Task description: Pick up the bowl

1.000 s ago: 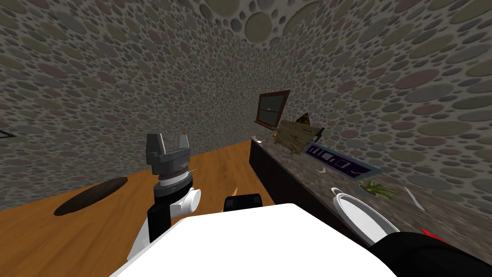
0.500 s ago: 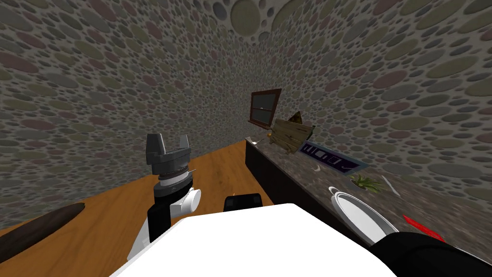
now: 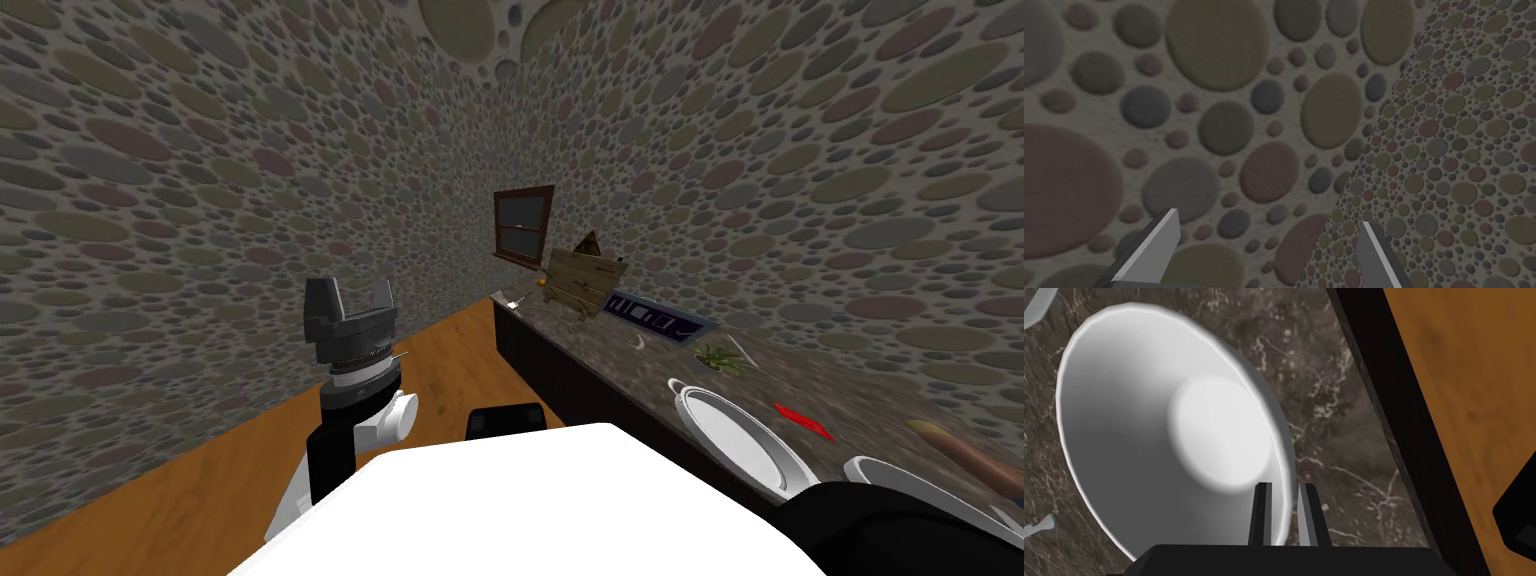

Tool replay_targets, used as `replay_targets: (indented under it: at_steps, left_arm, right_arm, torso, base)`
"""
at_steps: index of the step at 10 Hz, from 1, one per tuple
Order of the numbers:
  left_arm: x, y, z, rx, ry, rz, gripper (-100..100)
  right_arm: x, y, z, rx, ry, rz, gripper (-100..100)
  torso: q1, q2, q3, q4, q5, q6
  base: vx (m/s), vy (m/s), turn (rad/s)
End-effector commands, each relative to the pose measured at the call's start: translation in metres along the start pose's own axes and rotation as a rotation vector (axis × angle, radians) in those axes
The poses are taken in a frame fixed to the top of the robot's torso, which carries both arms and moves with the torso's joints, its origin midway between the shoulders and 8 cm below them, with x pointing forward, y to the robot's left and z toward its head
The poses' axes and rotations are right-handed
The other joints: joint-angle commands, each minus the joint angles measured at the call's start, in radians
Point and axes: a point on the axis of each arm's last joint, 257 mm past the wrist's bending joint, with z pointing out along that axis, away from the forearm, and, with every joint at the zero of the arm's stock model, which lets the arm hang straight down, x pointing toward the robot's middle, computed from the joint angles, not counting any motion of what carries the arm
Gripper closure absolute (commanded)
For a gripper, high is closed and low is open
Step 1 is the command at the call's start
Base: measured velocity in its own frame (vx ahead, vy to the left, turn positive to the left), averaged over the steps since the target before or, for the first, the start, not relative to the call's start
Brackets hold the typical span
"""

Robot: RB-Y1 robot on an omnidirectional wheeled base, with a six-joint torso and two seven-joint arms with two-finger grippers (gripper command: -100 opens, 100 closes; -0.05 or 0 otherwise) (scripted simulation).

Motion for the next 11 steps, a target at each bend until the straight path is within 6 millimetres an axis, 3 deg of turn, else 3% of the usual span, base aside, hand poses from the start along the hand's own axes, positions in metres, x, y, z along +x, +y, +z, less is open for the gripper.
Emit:
replay_targets:
  at_steps: [1, 3, 4, 6, 7, 8, 10, 11]
  left_arm:
    - [0.0, 0.0, 0.0, 0.0, 0.0, 0.0, 0]
    - [0.0, 0.0, 0.0, 0.0, 0.0, 0.0, 0]
    - [0.0, 0.0, 0.0, 0.0, 0.0, 0.0, 0]
    - [0.0, 0.0, 0.0, 0.0, 0.0, 0.0, 0]
    - [0.0, 0.0, 0.0, 0.0, 0.0, 0.0, 0]
    - [0.0, 0.0, 0.0, 0.0, 0.0, 0.0, 0]
    - [0.0, 0.0, 0.0, 0.0, 0.0, 0.0, 0]
    - [0.0, 0.0, 0.0, 0.0, 0.0, 0.0, 0]
  right_arm:
    - [-0.002, 0.0, -0.002, 0.002, -0.004, -0.033, 100]
    - [-0.002, 0.0, -0.002, 0.002, -0.004, -0.064, 100]
    - [-0.021, -0.013, -0.004, 0.026, -0.042, -0.106, 100]
    - [-0.022, -0.013, -0.004, 0.028, -0.042, -0.154, 100]
    - [-0.04, -0.026, -0.007, 0.053, -0.077, -0.186, 100]
    - [-0.041, -0.027, -0.007, 0.056, -0.079, -0.215, 100]
    - [-0.041, -0.026, -0.007, 0.053, -0.078, -0.223, 100]
    - [-0.041, -0.026, -0.007, 0.053, -0.077, -0.229, 0]
  torso:
    - [0.0, 0.0, 0.0, 0.0, 0.0, 0.0]
    - [-0.001, 0.01, 0.006, 0.003, 0.001, -0.005]
    - [-0.002, 0.014, 0.008, 0.003, 0.001, -0.004]
    - [0.002, 0.001, 0.001, 0.0, 0.002, -0.002]
    - [0.001, 0.004, 0.002, 0.001, 0.002, -0.003]
    - [0.005, 0.0, 0.001, 0.001, 0.003, -0.003]
    - [0.002, 0.006, 0.003, 0.001, 0.004, -0.003]
    - [0.001, 0.01, 0.006, 0.002, 0.003, -0.004]
  base:
    - [0.107, 0.016, -0.198]
    - [-0.007, 0.004, 0.043]
    - [0.168, 0.041, -0.321]
    - [0.204, 0.042, -0.339]
    - [0.227, 0.079, -0.379]
    - [0.233, 0.071, -0.43]
    - [0.059, 0.025, -0.165]
    - [0.0, 0.0, 0.0]
